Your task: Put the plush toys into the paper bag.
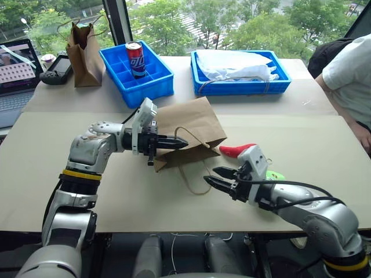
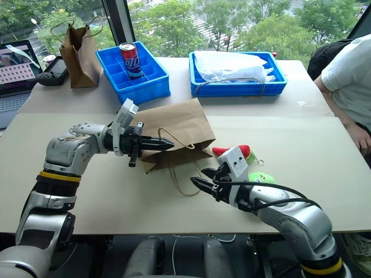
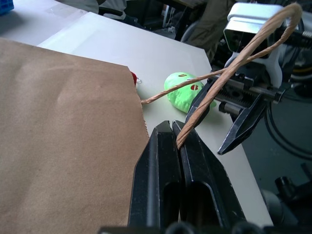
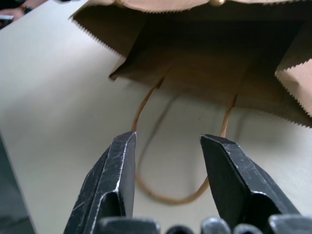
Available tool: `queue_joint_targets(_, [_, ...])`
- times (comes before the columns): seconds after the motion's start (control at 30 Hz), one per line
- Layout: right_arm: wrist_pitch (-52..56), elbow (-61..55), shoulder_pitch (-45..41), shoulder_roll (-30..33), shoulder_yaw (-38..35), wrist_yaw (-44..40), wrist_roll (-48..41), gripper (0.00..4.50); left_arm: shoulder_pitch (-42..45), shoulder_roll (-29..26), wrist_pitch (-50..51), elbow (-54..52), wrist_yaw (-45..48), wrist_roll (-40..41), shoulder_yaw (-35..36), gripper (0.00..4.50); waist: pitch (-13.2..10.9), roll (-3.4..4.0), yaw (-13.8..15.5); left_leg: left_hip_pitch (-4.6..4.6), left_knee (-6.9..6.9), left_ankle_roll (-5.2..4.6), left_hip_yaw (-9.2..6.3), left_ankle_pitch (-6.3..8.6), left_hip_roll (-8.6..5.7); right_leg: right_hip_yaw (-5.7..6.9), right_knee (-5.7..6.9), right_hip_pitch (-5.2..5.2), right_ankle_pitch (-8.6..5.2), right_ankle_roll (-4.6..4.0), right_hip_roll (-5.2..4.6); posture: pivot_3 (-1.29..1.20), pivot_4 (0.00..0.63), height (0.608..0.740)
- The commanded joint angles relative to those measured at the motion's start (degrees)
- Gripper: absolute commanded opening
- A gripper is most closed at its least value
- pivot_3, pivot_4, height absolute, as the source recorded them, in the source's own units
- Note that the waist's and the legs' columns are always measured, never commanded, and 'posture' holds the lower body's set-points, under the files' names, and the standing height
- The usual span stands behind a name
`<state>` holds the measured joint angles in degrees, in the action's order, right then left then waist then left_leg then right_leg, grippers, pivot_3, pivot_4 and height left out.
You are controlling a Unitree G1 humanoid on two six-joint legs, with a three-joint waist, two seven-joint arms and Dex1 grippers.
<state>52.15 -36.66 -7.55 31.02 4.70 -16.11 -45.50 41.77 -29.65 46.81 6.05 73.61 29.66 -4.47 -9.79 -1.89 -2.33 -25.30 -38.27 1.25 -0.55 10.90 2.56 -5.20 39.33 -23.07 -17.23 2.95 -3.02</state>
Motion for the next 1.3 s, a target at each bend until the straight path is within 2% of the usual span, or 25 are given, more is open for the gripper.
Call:
queue_joint_targets(0.03, [-4.3, 1.7, -2.1, -4.5, 1.2, 2.1, 4.3, 0.89, 0.4, -0.1, 5.2, -5.0, -3.1, 3.8, 2.0, 0.00, 0.0, 0.00, 0.0, 0.00, 0.00, 0.00, 0.01, 0.00, -0.01, 0.00, 0.00, 0.00, 0.00, 0.00, -0.01, 0.00, 0.150, 0.698])
queue_joint_targets(0.1, [-6.2, 4.4, -3.4, -7.0, 3.2, 2.3, 7.8, 0.19, 0.4, 0.5, 8.0, -5.5, -5.8, 4.8, 2.3, 0.00, 0.0, 0.01, 0.0, 0.01, 0.00, 0.00, 0.01, 0.00, 0.00, 0.00, 0.00, -0.01, 0.00, 0.00, 0.00, 0.00, 0.150, 0.698])
queue_joint_targets(0.13, [-7.4, 6.2, -4.0, -8.2, 4.5, 2.4, 9.6, 0.03, 0.5, 1.1, 9.5, -5.7, -7.0, 5.6, 2.8, 0.00, 0.0, 0.01, 0.0, 0.02, 0.01, 0.00, 0.01, 0.00, 0.00, 0.00, 0.01, 0.00, 0.00, 0.00, 0.00, 0.00, 0.150, 0.698])
queue_joint_targets(0.23, [-11.7, 11.9, -6.7, -13.1, 6.8, 2.3, 13.9, 0.03, 1.0, 1.9, 14.4, -6.2, -9.9, 8.3, 4.0, 0.00, 0.0, 0.01, 0.0, 0.02, 0.00, 0.00, 0.01, 0.00, 0.00, 0.01, 0.02, -0.02, 0.00, -0.01, 0.01, 0.00, 0.150, 0.698])
queue_joint_targets(0.43, [-19.8, 24.8, -11.2, -17.7, 10.2, 0.1, 23.0, 0.03, 2.4, 2.3, 19.2, -5.1, -13.2, 12.3, 6.7, 0.00, 0.0, 0.01, -0.1, 0.01, 0.01, 0.01, 0.02, -0.01, -0.01, 0.00, 0.04, -0.04, 0.01, -0.02, -0.01, 0.00, 0.150, 0.698])
queue_joint_targets(0.63, [-23.4, 34.4, -10.9, -17.7, 12.4, -2.9, 29.3, 0.03, 6.5, 3.0, 27.0, 0.6, -18.6, 16.7, 12.8, 0.00, 0.0, 0.00, -0.1, 0.05, 0.01, 0.02, 0.00, -0.01, -0.03, 0.01, 0.05, -0.02, 0.01, -0.02, -0.02, 0.00, 0.150, 0.698])
queue_joint_targets(0.87, [-23.3, 35.1, -9.8, -17.8, 12.9, -5.2, 32.1, 0.03, 11.6, 3.1, 32.3, 8.5, -24.0, 18.7, 18.9, 0.00, 0.0, -0.03, -0.1, 0.12, 0.00, 0.08, -0.08, -0.05, -0.04, 0.06, 0.15, 0.03, 0.01, -0.02, -0.01, 0.00, 0.150, 0.698])
queue_joint_targets(1.03, [-22.4, 34.3, -9.0, -18.2, 12.4, -6.1, 32.9, 0.03, 15.5, 4.8, 31.0, 15.6, -32.1, 17.1, 23.7, 0.00, 0.1, -0.09, 0.1, 0.14, 0.00, 0.14, -0.15, -0.08, -0.05, 0.11, 0.16, 0.06, 0.01, -0.02, -0.03, 0.00, 0.150, 0.698])
queue_joint_targets(1.3, [-21.6, 33.2, -8.0, -18.7, 11.6, -6.6, 33.5, 0.03, 20.1, 6.3, 29.5, 19.9, -36.6, 17.5, 26.5, 0.00, 0.1, -0.09, 0.2, 0.13, 0.01, 0.15, -0.16, -0.08, -0.11, 0.14, 0.16, 0.07, 0.01, -0.02, -0.08, 0.00, 0.150, 0.698])
